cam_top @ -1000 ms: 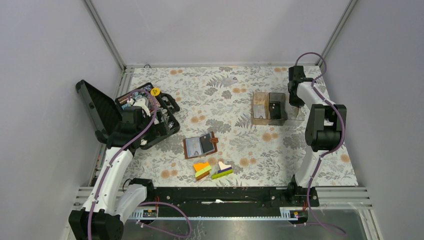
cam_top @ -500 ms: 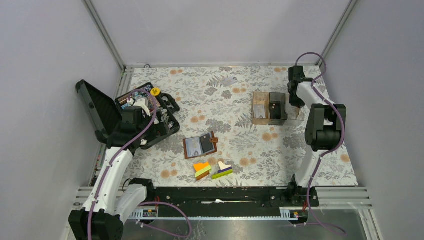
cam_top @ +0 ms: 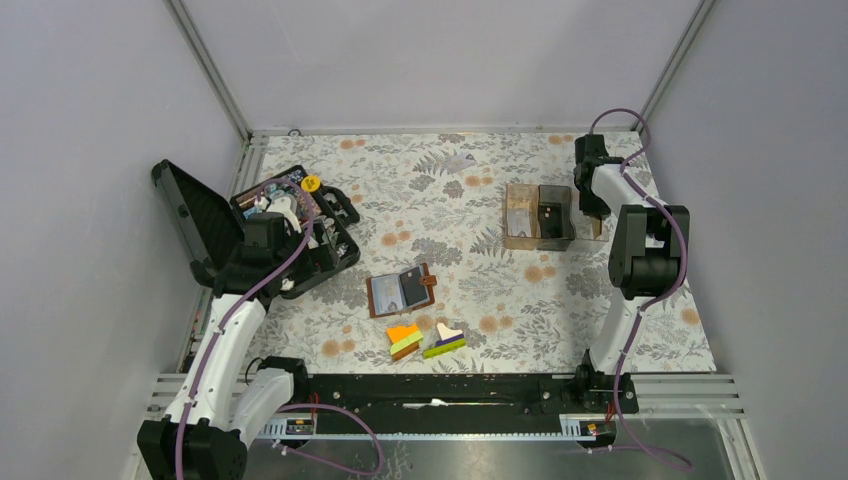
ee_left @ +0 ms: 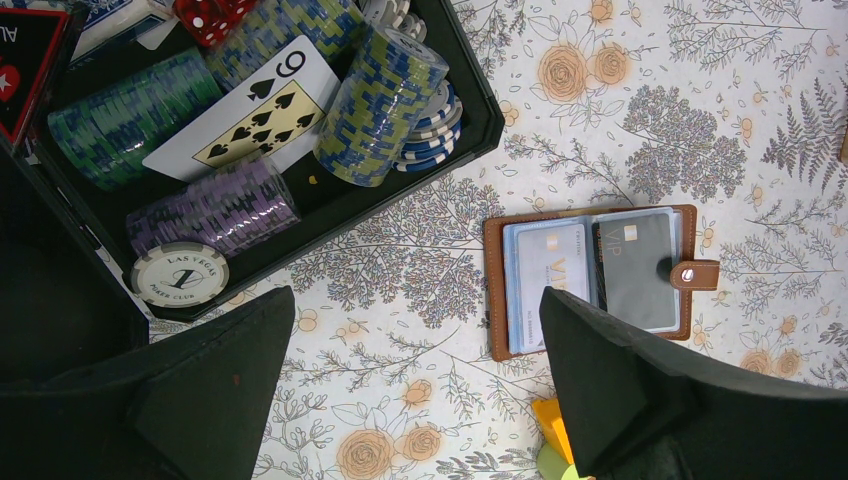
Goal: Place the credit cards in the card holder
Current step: Pick up the credit card from the storage box.
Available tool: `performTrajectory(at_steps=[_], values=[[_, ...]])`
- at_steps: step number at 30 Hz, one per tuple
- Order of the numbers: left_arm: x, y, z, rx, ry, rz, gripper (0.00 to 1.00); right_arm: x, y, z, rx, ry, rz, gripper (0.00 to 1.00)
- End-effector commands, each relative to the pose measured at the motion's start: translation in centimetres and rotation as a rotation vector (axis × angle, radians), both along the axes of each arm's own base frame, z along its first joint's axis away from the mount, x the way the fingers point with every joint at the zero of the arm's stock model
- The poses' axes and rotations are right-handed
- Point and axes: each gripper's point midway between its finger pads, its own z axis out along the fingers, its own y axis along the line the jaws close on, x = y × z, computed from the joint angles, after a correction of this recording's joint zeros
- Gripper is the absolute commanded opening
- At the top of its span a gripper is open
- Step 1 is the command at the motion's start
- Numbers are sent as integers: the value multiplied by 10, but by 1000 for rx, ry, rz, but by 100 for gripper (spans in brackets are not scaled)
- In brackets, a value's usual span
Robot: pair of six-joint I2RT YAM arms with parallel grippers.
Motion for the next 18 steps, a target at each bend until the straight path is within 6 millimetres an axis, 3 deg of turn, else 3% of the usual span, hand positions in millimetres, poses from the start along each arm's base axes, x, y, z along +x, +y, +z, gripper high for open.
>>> performTrajectory(at_steps=[1, 6, 18], values=[[8, -1, 8, -6, -50, -7, 99, 7, -6, 20, -39, -31, -9, 20], [9, -1, 8, -6, -50, -7, 99, 8, -5, 28, -34, -52, -8, 13], [8, 0, 7, -5, -50, -7, 99, 8, -1, 35, -45, -60, -1, 17]])
